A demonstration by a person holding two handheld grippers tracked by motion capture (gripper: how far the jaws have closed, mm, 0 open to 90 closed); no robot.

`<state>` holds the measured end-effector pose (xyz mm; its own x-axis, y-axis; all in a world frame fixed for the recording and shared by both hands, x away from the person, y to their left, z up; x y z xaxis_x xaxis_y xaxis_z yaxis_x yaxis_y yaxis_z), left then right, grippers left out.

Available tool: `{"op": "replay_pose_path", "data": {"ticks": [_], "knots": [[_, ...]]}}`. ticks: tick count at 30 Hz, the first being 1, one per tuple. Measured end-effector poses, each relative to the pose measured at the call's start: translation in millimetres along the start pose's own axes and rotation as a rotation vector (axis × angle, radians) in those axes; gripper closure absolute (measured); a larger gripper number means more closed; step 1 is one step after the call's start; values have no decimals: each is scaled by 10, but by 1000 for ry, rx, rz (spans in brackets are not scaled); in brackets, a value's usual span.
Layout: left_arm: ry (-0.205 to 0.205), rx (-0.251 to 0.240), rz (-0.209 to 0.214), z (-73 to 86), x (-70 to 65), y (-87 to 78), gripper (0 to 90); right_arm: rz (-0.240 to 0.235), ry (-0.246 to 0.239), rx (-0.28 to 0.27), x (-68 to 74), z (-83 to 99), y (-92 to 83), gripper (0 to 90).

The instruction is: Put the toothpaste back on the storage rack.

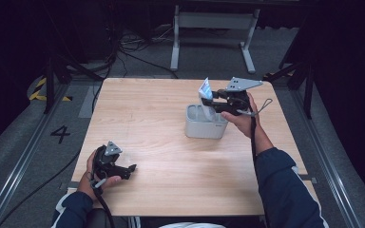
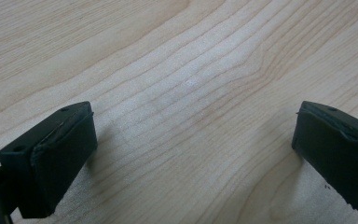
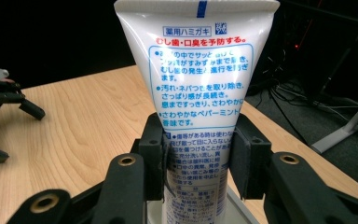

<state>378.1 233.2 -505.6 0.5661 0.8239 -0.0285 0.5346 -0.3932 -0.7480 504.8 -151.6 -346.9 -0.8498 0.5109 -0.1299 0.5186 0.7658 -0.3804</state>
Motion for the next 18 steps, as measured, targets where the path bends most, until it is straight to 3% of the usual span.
{"op": "replay_pose_path", "data": {"ticks": [18], "knots": [[0,0,0,0,0,0,2,9,-15,100,21,299,73,617]]}}
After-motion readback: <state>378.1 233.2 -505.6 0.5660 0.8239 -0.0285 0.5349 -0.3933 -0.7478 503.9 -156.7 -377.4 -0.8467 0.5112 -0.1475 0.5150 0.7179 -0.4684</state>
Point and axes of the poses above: each handheld gripper's, and its own axes: y roughly forward along the jaws, z roughly out of its underside, x roughly to its left, the point moved 3 cm from there along y, roughly forward along the jaws, and after that the axes turned 3 degrees about -y, right-handed, at the moved point
